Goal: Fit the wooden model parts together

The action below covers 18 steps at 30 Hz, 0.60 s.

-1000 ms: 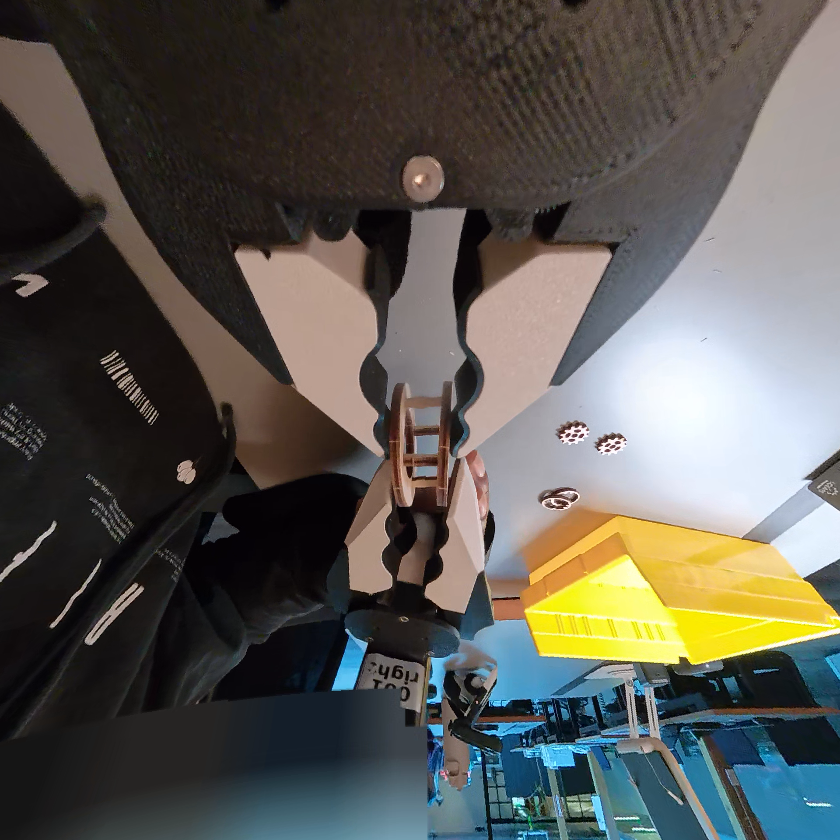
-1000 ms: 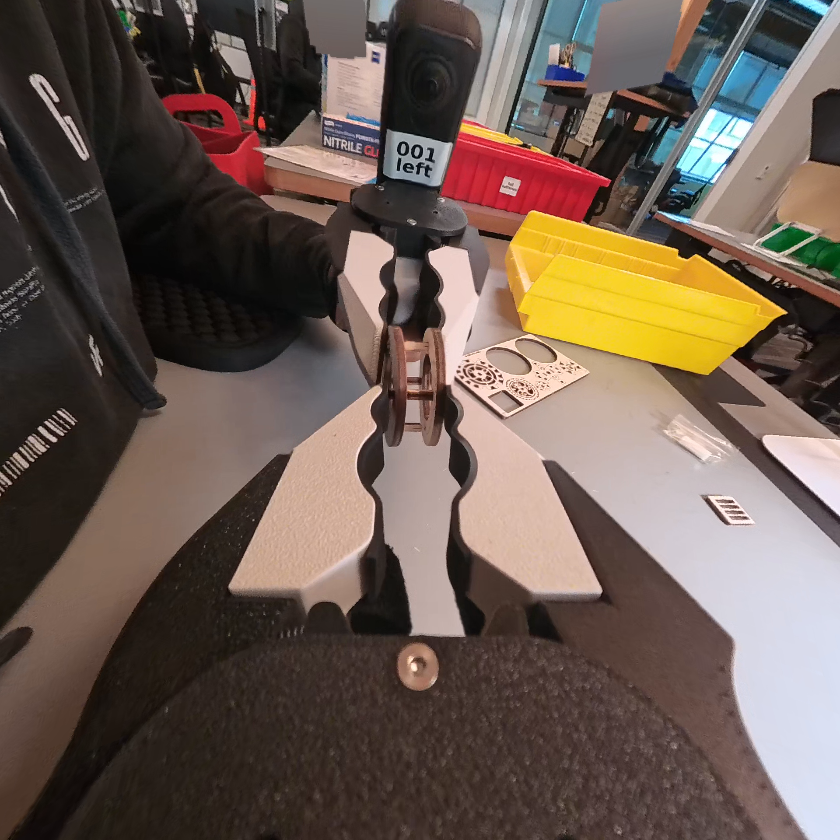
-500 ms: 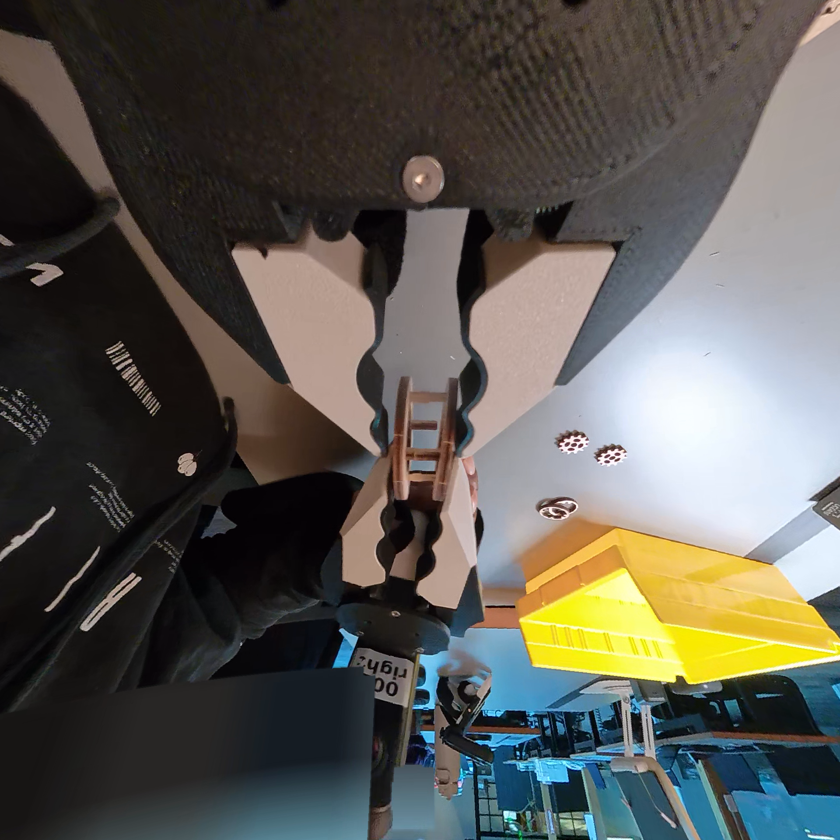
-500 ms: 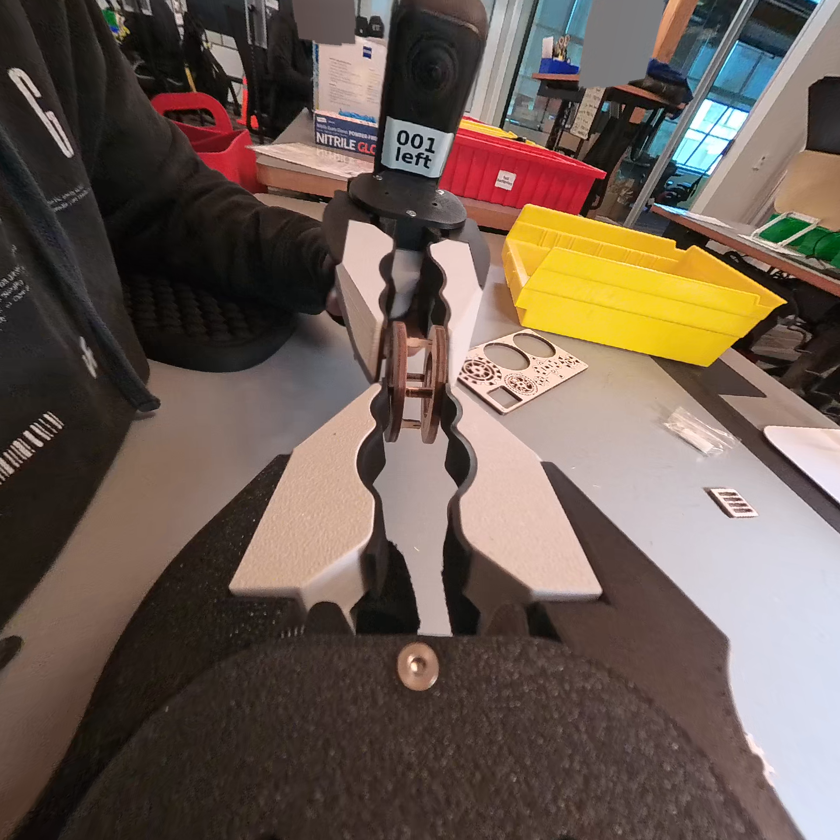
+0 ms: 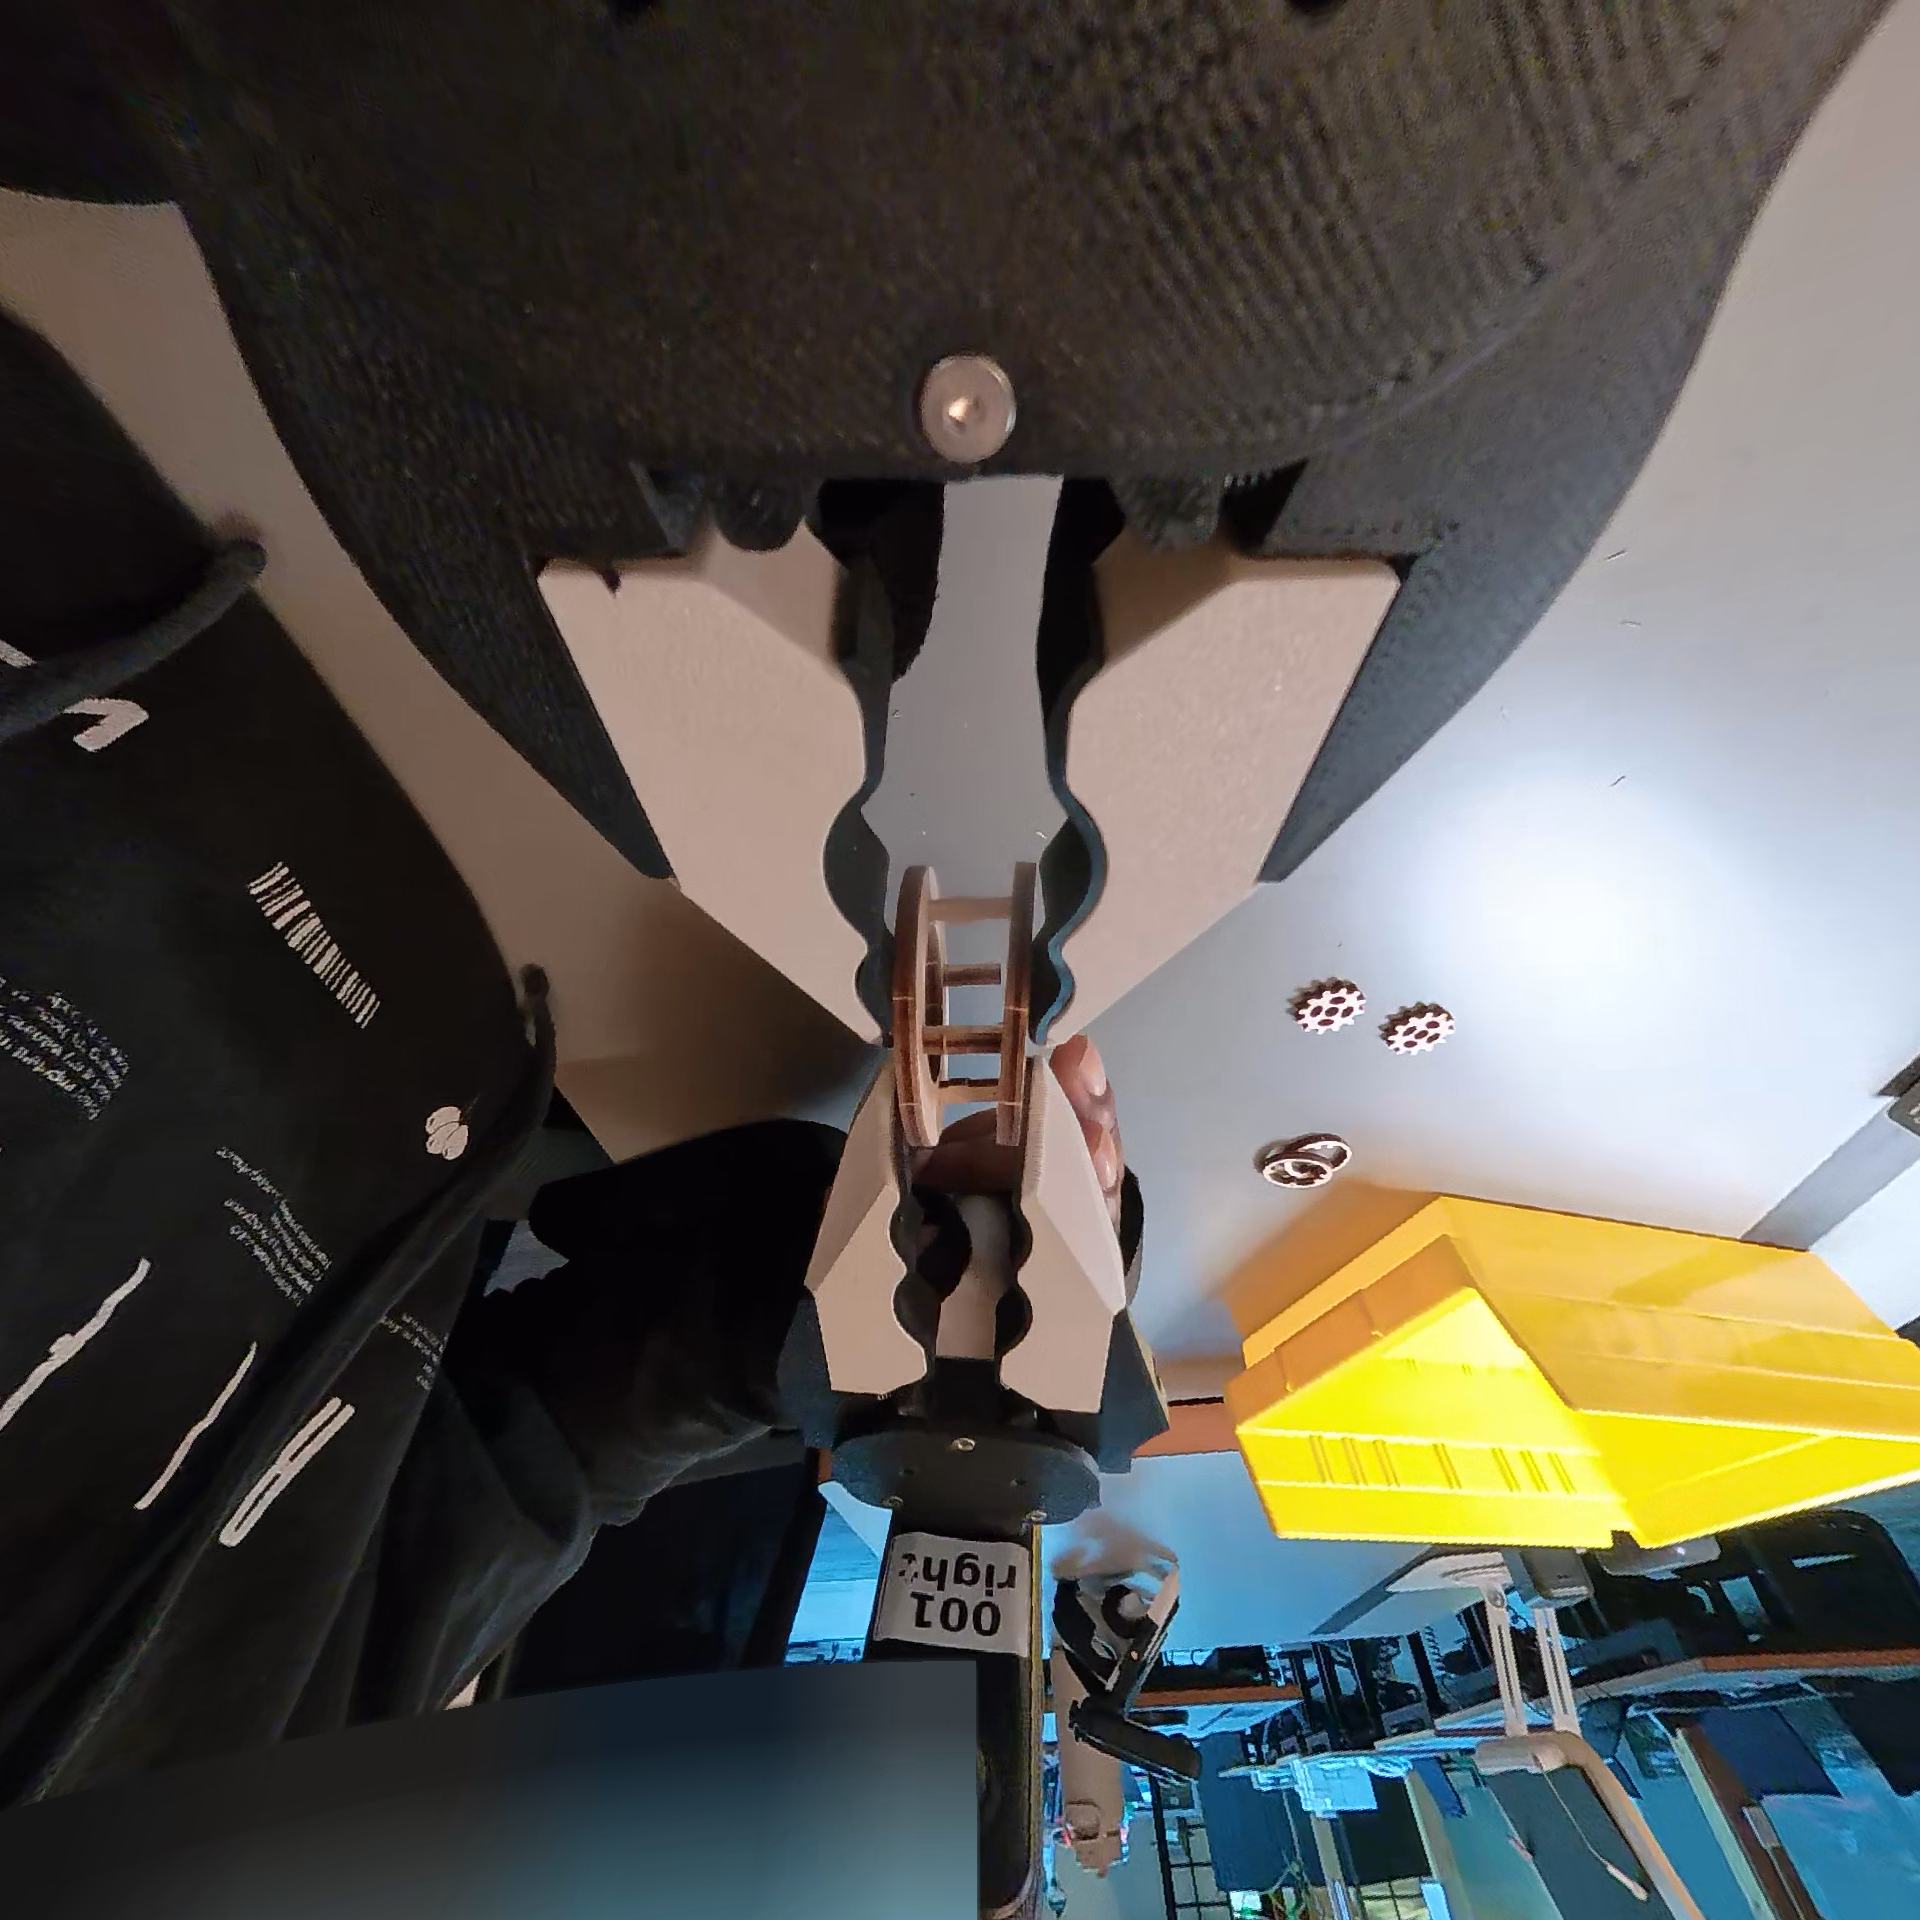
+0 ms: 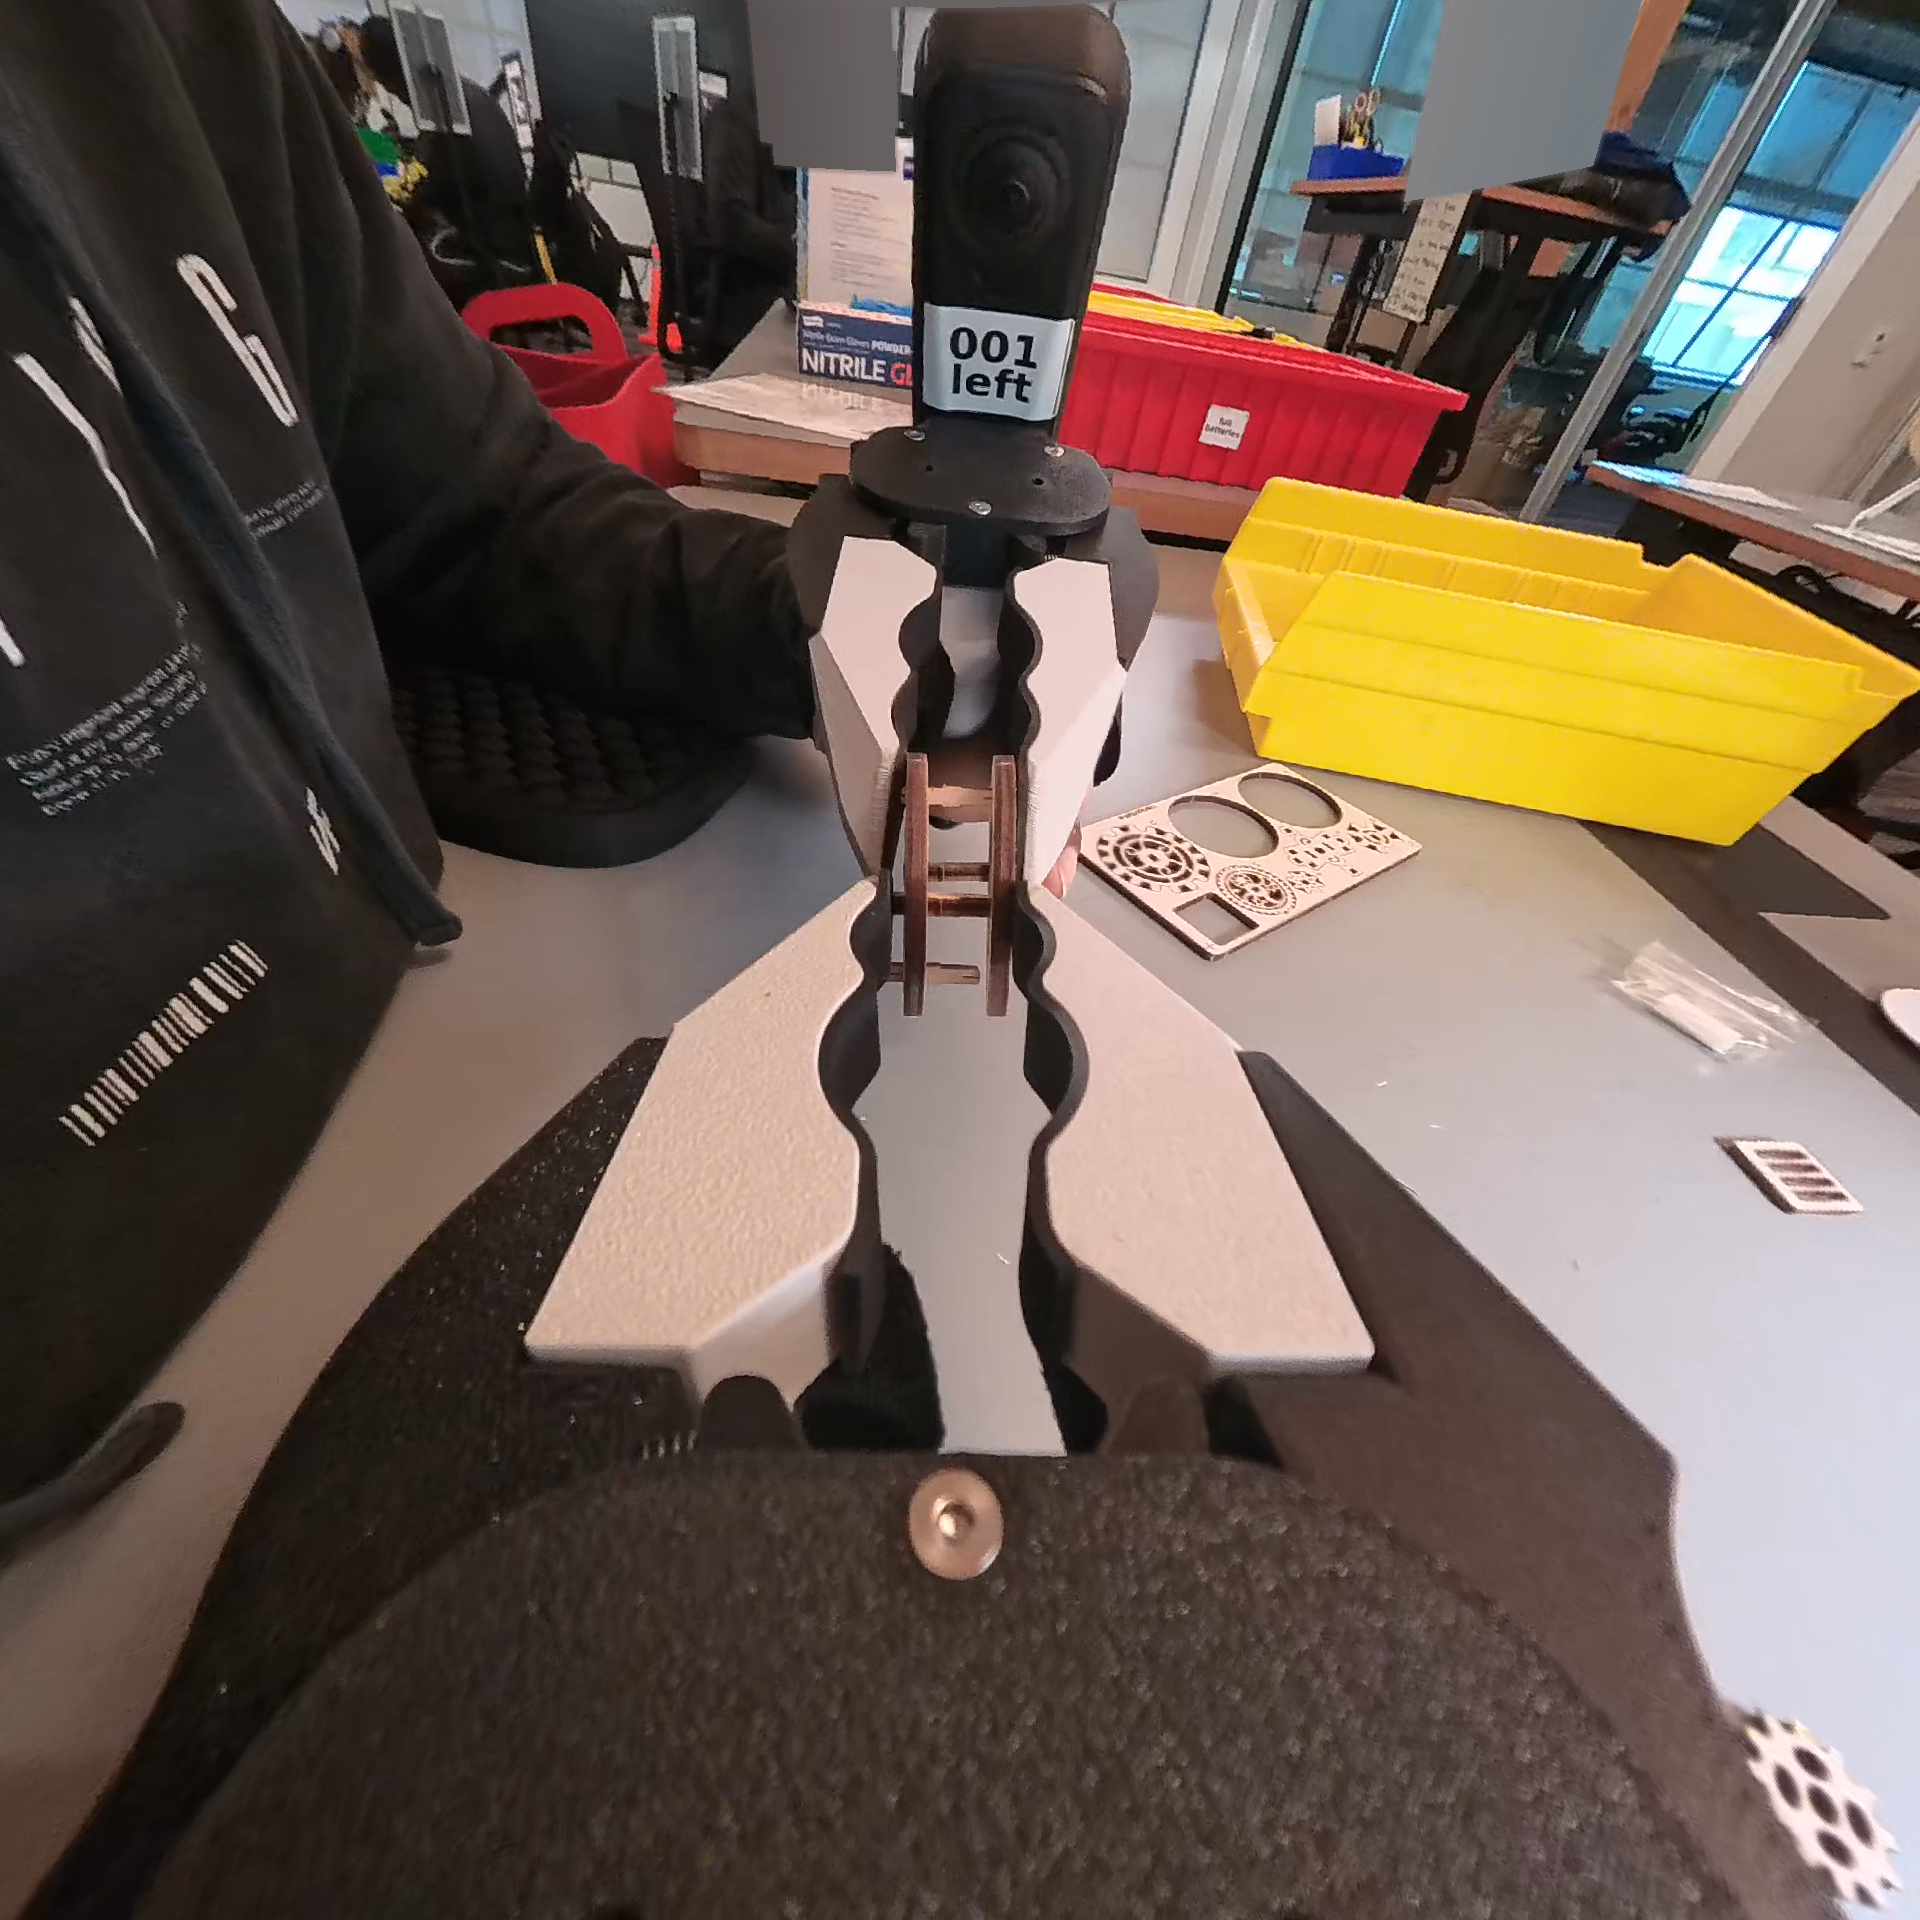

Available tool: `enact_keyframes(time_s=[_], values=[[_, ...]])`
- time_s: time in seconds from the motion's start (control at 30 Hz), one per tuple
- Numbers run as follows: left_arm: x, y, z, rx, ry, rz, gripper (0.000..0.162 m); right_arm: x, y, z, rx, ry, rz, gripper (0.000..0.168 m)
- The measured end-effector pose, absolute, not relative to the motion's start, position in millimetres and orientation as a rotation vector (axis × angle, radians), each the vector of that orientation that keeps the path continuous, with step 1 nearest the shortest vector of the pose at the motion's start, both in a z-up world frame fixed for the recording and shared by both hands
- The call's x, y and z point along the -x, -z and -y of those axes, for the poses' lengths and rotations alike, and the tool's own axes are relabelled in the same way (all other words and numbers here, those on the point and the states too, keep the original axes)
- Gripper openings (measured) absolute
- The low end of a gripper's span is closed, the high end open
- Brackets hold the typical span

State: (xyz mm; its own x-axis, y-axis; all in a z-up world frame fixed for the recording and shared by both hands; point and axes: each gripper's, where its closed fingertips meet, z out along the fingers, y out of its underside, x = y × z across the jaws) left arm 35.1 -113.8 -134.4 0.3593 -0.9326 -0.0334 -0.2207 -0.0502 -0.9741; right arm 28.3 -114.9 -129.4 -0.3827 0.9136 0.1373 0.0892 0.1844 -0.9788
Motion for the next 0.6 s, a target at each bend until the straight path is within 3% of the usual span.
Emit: enact_keyframes(time_s=[0.6], values=[[-34.5,125.1,115.2,1.494,0.830,-1.051,0.023,-26.8,121.8,114.8,0.974,-1.310,1.599,0.019]])
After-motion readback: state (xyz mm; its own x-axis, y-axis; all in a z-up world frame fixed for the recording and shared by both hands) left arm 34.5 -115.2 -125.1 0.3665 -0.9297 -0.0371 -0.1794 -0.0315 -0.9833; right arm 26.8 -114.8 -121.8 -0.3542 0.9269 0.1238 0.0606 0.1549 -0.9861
